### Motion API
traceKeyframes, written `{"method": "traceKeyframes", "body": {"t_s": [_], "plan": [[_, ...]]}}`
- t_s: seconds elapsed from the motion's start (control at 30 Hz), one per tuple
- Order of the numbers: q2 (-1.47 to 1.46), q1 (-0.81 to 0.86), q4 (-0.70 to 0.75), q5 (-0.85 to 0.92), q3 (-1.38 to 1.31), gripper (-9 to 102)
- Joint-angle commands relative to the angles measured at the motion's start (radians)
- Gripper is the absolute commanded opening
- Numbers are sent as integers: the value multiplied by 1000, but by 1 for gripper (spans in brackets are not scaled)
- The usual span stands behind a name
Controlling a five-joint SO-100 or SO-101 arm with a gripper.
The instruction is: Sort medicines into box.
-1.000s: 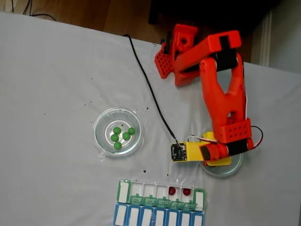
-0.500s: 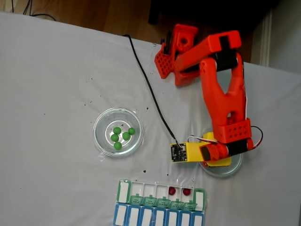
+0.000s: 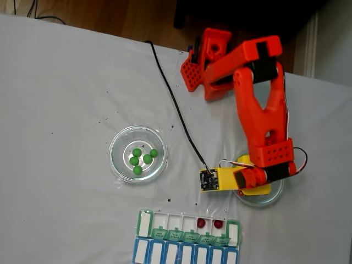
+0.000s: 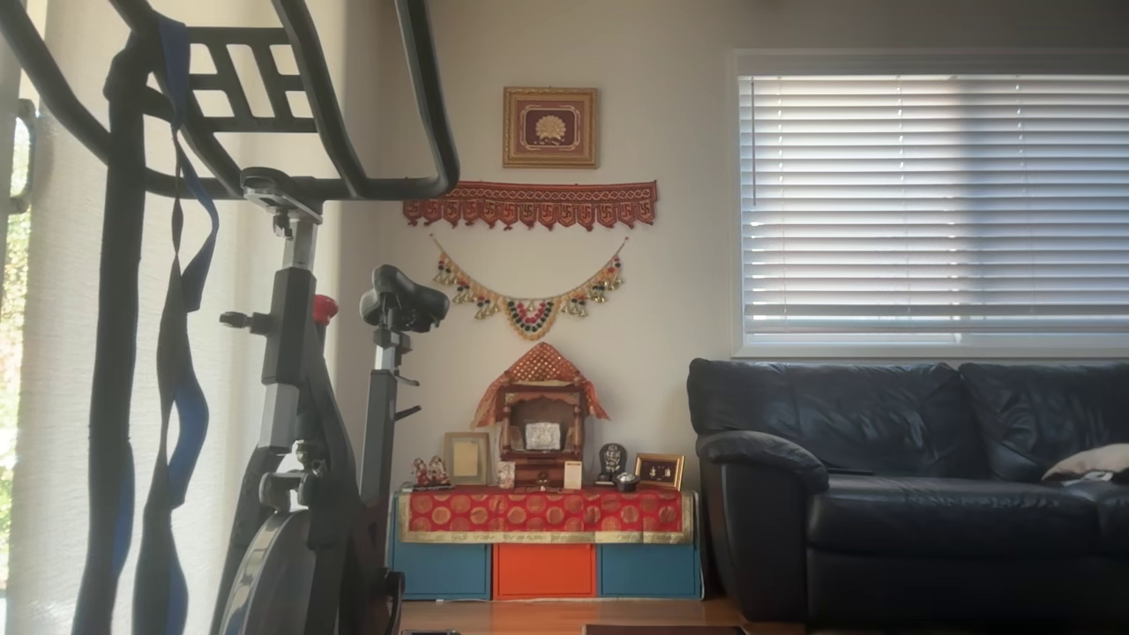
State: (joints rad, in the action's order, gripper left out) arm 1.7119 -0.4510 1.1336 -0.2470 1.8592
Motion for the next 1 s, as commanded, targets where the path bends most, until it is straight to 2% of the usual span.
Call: {"method": "traceKeyframes", "body": {"t_s": [0.0,0.63,0.97], "plan": [[38,15,-8,14,-21,4],[55,14,-17,34,-9,2],[192,-14,-15,72,75,2]]}}
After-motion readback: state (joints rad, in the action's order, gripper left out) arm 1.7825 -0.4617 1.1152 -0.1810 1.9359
